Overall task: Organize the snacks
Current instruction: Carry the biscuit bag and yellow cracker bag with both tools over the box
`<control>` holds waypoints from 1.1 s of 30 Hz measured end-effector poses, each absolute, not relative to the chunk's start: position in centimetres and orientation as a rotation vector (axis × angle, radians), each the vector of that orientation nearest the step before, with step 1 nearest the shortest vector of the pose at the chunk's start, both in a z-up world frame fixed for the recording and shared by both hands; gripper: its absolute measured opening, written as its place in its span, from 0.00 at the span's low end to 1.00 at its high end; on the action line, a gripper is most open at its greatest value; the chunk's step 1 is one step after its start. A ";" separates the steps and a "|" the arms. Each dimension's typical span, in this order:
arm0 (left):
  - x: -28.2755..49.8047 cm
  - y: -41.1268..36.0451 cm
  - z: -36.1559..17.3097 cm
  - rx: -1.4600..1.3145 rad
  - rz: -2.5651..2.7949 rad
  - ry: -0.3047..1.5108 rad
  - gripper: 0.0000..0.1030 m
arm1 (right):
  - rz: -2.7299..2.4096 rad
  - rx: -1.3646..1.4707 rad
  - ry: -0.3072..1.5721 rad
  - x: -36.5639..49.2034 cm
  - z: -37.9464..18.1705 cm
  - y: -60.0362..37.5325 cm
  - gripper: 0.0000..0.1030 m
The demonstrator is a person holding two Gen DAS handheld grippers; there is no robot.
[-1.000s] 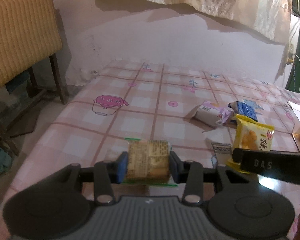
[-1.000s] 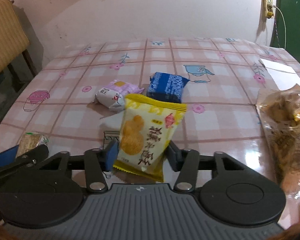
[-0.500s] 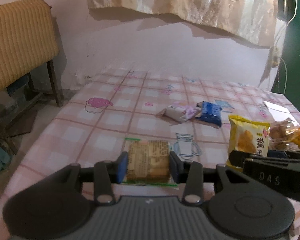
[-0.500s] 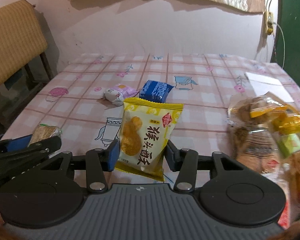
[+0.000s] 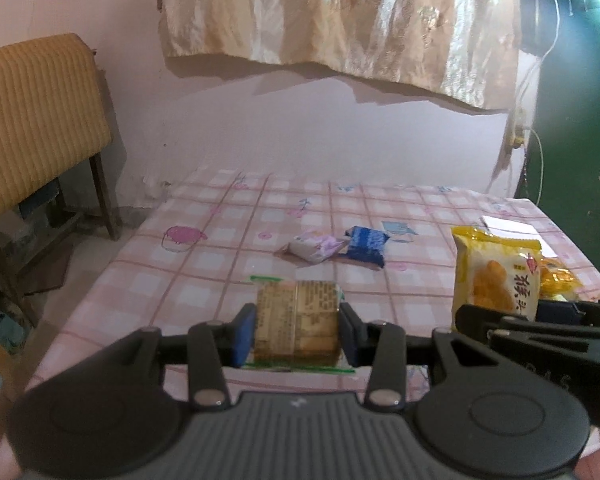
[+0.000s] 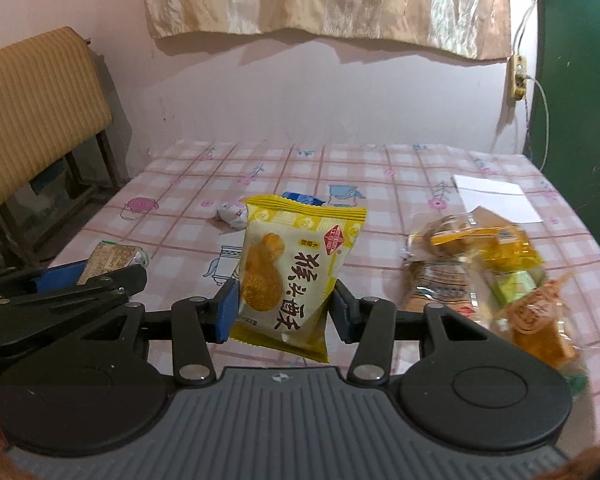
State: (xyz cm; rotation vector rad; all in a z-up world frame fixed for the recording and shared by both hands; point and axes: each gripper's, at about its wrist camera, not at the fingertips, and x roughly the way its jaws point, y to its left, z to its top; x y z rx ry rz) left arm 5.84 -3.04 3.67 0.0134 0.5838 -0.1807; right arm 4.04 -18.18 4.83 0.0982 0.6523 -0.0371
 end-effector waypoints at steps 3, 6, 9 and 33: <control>5.0 -3.4 4.1 0.010 -0.186 0.579 0.40 | -0.046 0.084 0.637 2.9 5.4 -18.6 0.57; 4.1 -3.9 4.6 0.017 -0.193 0.570 0.40 | -0.051 0.083 0.624 1.4 5.9 -19.2 0.57; 3.4 -4.4 5.0 0.018 -0.202 0.566 0.40 | -0.060 0.093 0.614 0.6 6.3 -19.4 0.57; -0.9 -9.7 6.4 0.022 -0.329 0.559 0.40 | -0.180 0.137 0.564 -5.1 7.4 -23.4 0.57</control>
